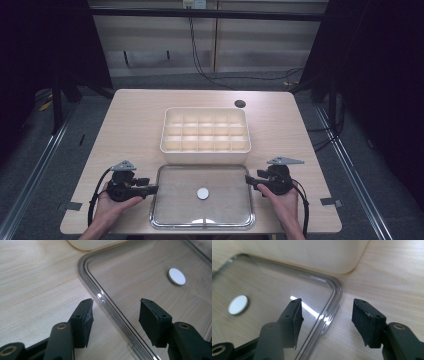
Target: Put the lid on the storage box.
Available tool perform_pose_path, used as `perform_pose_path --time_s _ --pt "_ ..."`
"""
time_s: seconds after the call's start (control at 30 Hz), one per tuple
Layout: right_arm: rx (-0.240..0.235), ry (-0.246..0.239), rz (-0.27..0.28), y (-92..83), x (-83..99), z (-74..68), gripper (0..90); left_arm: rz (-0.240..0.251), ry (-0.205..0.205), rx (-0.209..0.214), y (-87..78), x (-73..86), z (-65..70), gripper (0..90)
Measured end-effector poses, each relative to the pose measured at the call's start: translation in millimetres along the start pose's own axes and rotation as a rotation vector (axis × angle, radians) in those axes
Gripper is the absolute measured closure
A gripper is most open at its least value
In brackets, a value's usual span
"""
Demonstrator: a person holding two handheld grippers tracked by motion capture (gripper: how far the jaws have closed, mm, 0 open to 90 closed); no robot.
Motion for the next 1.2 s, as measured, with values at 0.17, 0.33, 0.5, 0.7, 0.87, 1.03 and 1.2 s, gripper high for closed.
perform_pose_path --time_s 0.17,0.33,0.5,0.7,0.87,1.03,1.2 --pt "0.024 -0.015 -0.026 6.6 5.6 0.0 45.2 -0.012 0.010 -0.016 3.4 0.8 -2.4 43.0" --pt "0.047 -0.024 -0.031 12.1 6.8 2.8 46.5 -0.022 0.013 -0.019 6.3 1.4 -4.8 42.4" --pt "0.046 -0.024 -0.045 15.5 9.2 -0.1 47.3 -0.025 0.022 -0.021 8.1 1.5 -2.8 42.3" --pt "0.060 -0.057 -0.047 17.3 13.1 -5.7 47.1 -0.026 0.029 -0.005 8.5 1.8 -0.5 42.5" --pt "0.045 -0.056 -0.042 18.6 14.3 -9.9 46.0 -0.027 0.040 0.038 10.3 1.7 5.2 42.6" --pt "0.030 -0.031 -0.030 19.0 14.3 -10.9 45.1 -0.035 0.062 0.055 11.7 2.2 11.7 43.5" --pt "-0.008 0.044 -0.011 18.8 13.1 -9.1 44.3 -0.032 0.059 0.053 12.0 2.0 11.7 43.6"
Point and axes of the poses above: each handheld gripper's, and its own axes: y roughly forward along the jaws, x roughly out of its underside, z roughly to its right, the point moved 8 cm from there along y, roughly forward along the jaws, and after that the axes turned 7 degrees about y, right-handed, at the moved point
